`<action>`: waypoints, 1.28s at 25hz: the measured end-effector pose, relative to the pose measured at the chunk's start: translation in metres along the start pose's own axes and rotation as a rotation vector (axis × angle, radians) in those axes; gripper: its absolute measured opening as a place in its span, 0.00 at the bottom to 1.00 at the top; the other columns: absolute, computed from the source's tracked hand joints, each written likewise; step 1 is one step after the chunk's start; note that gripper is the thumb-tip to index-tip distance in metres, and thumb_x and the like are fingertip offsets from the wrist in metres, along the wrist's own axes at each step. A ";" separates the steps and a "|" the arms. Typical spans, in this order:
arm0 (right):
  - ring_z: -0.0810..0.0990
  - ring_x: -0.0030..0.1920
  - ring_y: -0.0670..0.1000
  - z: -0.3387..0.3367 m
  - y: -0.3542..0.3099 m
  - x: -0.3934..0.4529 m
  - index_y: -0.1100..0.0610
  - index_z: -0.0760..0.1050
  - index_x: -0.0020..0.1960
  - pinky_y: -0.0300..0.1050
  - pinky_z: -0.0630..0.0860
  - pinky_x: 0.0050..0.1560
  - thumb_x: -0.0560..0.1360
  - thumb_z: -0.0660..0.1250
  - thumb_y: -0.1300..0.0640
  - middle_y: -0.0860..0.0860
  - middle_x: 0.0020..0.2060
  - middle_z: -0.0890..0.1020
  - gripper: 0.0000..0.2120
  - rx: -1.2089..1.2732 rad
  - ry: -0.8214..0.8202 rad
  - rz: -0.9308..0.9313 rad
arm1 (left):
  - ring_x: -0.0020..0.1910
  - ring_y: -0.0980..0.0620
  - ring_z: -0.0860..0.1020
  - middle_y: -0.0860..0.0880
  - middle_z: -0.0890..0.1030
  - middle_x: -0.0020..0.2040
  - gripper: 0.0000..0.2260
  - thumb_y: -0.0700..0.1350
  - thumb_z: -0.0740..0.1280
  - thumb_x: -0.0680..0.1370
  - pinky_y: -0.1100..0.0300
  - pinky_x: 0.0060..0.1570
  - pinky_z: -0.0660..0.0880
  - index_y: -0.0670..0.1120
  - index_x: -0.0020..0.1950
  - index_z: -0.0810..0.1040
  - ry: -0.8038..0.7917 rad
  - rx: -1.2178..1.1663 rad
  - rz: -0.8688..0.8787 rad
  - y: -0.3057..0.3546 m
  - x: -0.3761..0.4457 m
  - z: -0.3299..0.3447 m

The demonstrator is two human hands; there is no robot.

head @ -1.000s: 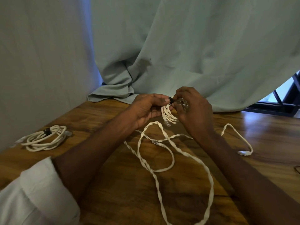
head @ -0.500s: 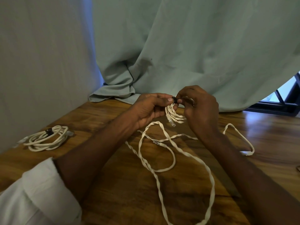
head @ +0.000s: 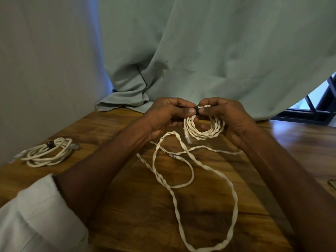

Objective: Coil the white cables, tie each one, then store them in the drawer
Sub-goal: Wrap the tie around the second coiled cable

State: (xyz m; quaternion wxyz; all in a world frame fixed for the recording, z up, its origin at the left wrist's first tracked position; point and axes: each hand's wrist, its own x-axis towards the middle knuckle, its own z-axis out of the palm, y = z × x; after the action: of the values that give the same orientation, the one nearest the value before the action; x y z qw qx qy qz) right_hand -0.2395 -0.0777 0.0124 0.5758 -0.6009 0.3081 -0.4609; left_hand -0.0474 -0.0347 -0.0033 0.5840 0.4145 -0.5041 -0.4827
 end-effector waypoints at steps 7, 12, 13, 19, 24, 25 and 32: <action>0.86 0.50 0.48 0.009 0.025 0.005 0.54 0.84 0.55 0.47 0.83 0.52 0.74 0.76 0.61 0.49 0.49 0.87 0.10 -0.516 0.207 -0.583 | 0.48 0.42 0.87 0.32 0.86 0.53 0.09 0.32 0.71 0.77 0.53 0.48 0.85 0.32 0.57 0.83 0.071 -0.151 -0.002 0.001 0.003 -0.006; 0.79 0.52 0.41 0.011 0.031 0.004 0.51 0.85 0.54 0.39 0.77 0.48 0.76 0.74 0.56 0.45 0.56 0.80 0.07 -0.888 0.436 -0.840 | 0.47 0.42 0.88 0.33 0.86 0.52 0.12 0.31 0.71 0.78 0.54 0.46 0.85 0.30 0.61 0.81 0.099 -0.192 -0.013 -0.001 0.005 -0.006; 0.80 0.52 0.42 0.010 0.031 0.005 0.51 0.86 0.53 0.43 0.79 0.48 0.76 0.74 0.55 0.45 0.55 0.80 0.06 -0.884 0.452 -0.835 | 0.48 0.42 0.88 0.33 0.86 0.53 0.12 0.31 0.71 0.78 0.53 0.47 0.86 0.30 0.61 0.81 0.105 -0.196 -0.017 -0.001 0.005 -0.005; 0.81 0.52 0.50 0.011 0.035 0.005 0.51 0.87 0.52 0.49 0.78 0.45 0.76 0.75 0.53 0.45 0.57 0.81 0.06 -0.982 0.426 -0.847 | 0.46 0.43 0.88 0.34 0.86 0.52 0.13 0.32 0.71 0.78 0.54 0.47 0.85 0.31 0.62 0.81 0.113 -0.204 -0.022 -0.001 0.005 -0.004; 0.82 0.50 0.50 0.009 0.030 0.005 0.51 0.86 0.52 0.50 0.80 0.44 0.75 0.75 0.53 0.45 0.57 0.80 0.07 -1.017 0.332 -0.835 | 0.46 0.43 0.88 0.34 0.86 0.52 0.12 0.32 0.71 0.79 0.54 0.46 0.85 0.32 0.61 0.81 0.100 -0.166 -0.019 -0.001 0.004 -0.005; 0.82 0.49 0.49 0.009 0.028 0.005 0.52 0.86 0.53 0.49 0.80 0.43 0.75 0.75 0.53 0.46 0.56 0.81 0.07 -1.040 0.313 -0.836 | 0.46 0.43 0.88 0.34 0.86 0.52 0.11 0.32 0.70 0.79 0.54 0.47 0.85 0.32 0.61 0.82 0.099 -0.166 -0.020 -0.001 0.004 -0.005; 0.82 0.49 0.45 0.014 0.032 0.002 0.50 0.85 0.53 0.44 0.78 0.43 0.76 0.74 0.52 0.44 0.54 0.83 0.07 -1.018 0.381 -0.834 | 0.46 0.43 0.88 0.33 0.86 0.53 0.12 0.32 0.71 0.78 0.55 0.46 0.85 0.31 0.62 0.81 0.098 -0.182 -0.031 0.000 0.004 -0.006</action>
State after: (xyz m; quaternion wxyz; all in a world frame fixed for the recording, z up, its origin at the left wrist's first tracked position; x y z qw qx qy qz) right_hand -0.2210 -0.0788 -0.0176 -0.0684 -0.7737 0.3252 -0.5393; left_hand -0.0417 -0.0390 -0.0036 0.6356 0.3906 -0.4225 -0.5147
